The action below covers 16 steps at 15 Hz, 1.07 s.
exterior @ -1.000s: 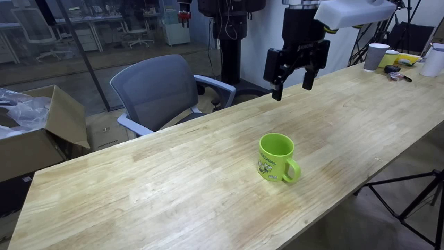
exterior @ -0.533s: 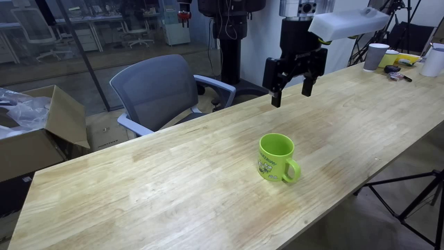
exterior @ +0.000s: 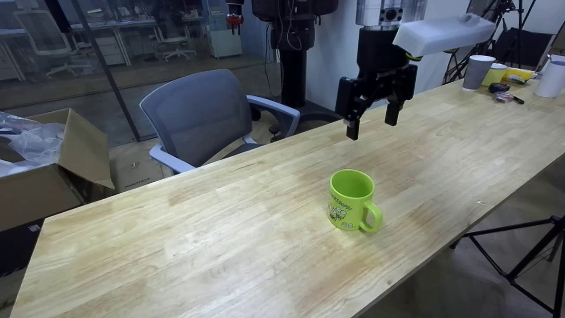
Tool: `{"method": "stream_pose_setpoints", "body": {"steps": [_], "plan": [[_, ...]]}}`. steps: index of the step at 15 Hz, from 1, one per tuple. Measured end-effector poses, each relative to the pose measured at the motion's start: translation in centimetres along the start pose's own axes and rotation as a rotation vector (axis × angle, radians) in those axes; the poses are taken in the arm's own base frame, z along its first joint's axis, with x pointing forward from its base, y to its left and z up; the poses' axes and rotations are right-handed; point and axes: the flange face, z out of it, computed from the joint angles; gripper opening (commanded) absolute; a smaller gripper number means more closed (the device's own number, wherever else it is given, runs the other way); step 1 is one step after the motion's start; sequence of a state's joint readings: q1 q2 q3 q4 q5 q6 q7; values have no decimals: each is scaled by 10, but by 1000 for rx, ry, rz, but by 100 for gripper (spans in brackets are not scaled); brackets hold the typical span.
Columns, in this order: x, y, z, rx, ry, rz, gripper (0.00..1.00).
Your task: Move the mug to the right
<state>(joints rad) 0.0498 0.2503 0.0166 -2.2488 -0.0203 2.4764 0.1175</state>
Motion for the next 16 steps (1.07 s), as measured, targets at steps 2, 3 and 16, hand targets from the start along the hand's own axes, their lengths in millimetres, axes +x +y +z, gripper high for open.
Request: {"method": "stream_pose_setpoints", "body": {"steps": [2, 3, 16], "plan": [[-3, 2, 17, -3, -30, 3, 100], [-4, 3, 28, -4, -46, 5, 100], [-12, 8, 113, -11, -73, 10, 100]]}}
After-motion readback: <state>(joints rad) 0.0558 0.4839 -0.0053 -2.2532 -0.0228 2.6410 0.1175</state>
